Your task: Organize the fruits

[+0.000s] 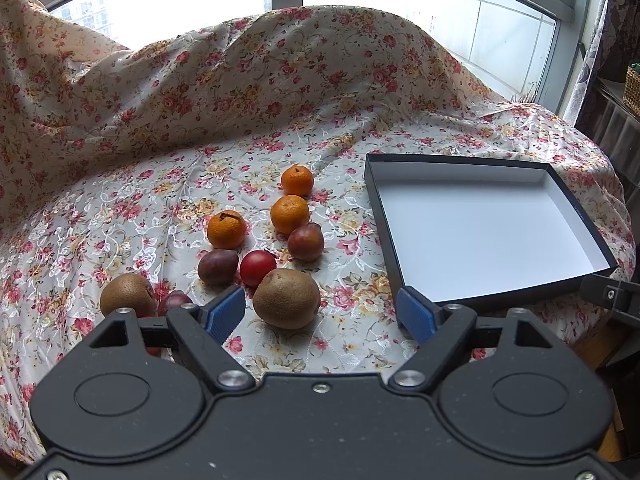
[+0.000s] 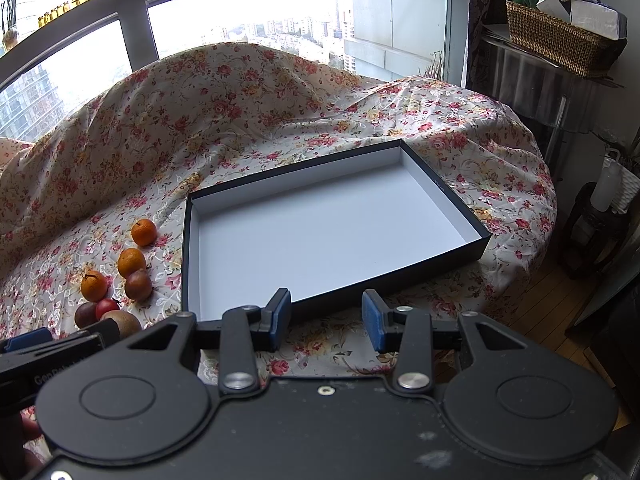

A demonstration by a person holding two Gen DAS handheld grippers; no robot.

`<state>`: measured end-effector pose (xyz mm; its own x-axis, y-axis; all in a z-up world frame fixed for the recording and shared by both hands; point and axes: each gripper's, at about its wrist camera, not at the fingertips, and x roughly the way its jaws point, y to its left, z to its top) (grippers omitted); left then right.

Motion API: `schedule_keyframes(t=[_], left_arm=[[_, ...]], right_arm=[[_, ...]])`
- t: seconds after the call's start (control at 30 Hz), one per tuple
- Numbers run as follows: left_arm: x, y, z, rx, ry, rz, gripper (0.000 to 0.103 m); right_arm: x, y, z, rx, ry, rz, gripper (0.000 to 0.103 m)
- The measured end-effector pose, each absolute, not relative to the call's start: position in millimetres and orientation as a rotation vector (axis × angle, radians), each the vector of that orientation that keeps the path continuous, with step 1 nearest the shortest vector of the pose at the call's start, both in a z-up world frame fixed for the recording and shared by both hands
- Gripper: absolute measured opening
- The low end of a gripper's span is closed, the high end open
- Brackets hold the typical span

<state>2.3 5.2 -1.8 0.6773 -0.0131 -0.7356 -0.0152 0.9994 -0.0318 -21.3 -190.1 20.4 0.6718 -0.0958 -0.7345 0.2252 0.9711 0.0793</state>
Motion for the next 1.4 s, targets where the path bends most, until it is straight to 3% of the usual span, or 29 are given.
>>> schedule_keyframes(t=[0.4,0.97,1.4], left_arm=[[2.1,7.6,-2.7,-0.044,0.845,0.005,0.084],[15.7,50.1,-31.7,-0.104,1.075,0.077,0.084],[11.7,122.6,-34.7,-0.167,1.117,0.242,0.084]], right_arm=[[-21.5,-190.2,20.3,0.168,0.816,-0.18,0.042],[-4.0,-171.5,15.4,0.17,0.88,-0.133,0.042],[15.7,-80.9,6.5,-0.136,0.94,-0.043,0.042]])
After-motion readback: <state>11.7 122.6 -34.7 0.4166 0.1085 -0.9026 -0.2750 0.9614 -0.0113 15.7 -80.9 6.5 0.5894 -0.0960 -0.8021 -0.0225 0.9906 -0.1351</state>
